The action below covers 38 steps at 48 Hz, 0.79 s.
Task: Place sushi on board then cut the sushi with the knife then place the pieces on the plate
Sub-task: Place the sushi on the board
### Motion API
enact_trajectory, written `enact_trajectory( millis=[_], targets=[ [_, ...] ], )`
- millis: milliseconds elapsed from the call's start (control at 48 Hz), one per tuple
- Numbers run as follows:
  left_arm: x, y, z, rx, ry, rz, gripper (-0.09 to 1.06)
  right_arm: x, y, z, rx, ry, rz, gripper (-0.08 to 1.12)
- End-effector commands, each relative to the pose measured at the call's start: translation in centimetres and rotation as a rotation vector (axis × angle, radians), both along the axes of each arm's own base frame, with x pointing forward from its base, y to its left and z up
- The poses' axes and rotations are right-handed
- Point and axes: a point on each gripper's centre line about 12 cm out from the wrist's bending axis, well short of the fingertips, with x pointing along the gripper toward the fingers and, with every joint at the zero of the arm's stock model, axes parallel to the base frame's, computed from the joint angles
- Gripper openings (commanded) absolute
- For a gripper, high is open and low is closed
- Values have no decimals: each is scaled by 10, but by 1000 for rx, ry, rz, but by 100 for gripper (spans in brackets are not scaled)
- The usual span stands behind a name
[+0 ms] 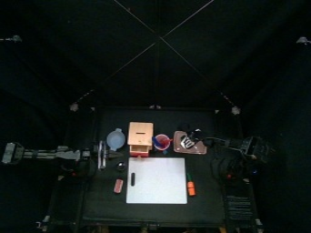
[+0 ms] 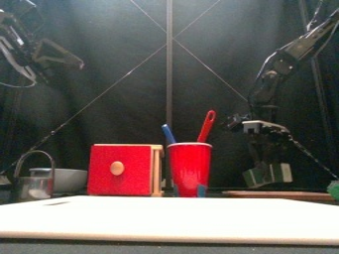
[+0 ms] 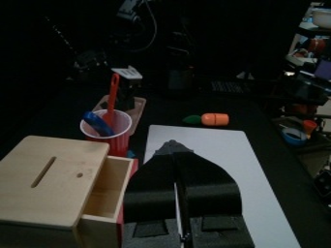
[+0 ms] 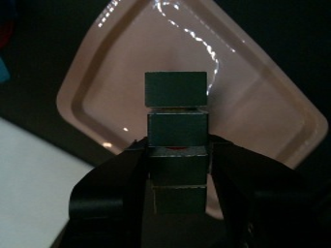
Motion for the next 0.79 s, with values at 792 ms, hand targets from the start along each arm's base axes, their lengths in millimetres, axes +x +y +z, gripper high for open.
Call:
enact_trajectory(
  millis=[792],
  targets=[
    [-2,17,-3,-68,-9,98,-2,134,162,-8,166,-294,-456,58]
  ],
)
